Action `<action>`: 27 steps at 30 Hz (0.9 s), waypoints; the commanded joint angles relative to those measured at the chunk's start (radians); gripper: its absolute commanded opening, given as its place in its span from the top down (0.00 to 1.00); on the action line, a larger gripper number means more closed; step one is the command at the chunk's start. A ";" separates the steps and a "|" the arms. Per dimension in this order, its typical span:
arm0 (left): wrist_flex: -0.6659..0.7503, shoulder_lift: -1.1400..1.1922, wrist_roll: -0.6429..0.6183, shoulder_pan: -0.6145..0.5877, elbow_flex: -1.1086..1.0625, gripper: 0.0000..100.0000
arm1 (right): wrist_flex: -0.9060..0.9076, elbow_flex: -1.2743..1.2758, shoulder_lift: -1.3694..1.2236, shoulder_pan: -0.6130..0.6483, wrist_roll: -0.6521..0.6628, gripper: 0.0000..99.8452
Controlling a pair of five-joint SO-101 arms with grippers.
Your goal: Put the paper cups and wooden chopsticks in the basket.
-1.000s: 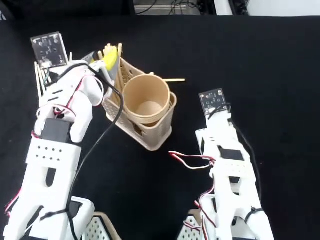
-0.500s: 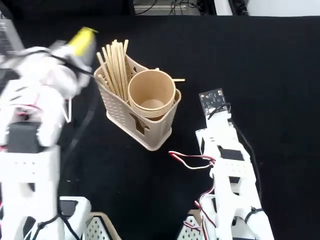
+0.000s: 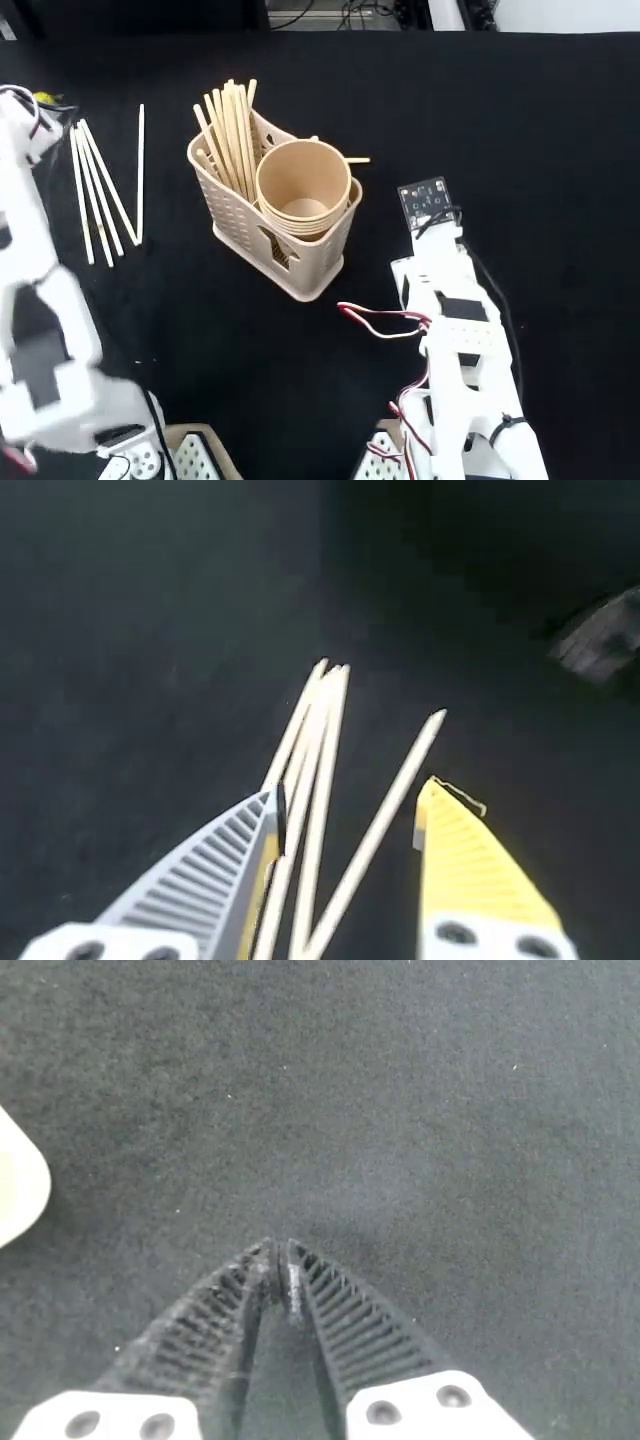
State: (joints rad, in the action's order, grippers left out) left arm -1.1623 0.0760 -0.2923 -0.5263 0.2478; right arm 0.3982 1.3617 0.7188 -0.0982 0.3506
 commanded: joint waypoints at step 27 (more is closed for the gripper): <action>-0.276 1.220 0.072 -0.068 1.155 0.96 | -0.021 -0.007 0.024 0.015 0.009 0.99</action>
State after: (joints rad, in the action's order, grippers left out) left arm -1.4446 1.3050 -0.2340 -0.5738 1.4246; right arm 0.3982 1.3617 0.7188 -0.0982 0.3506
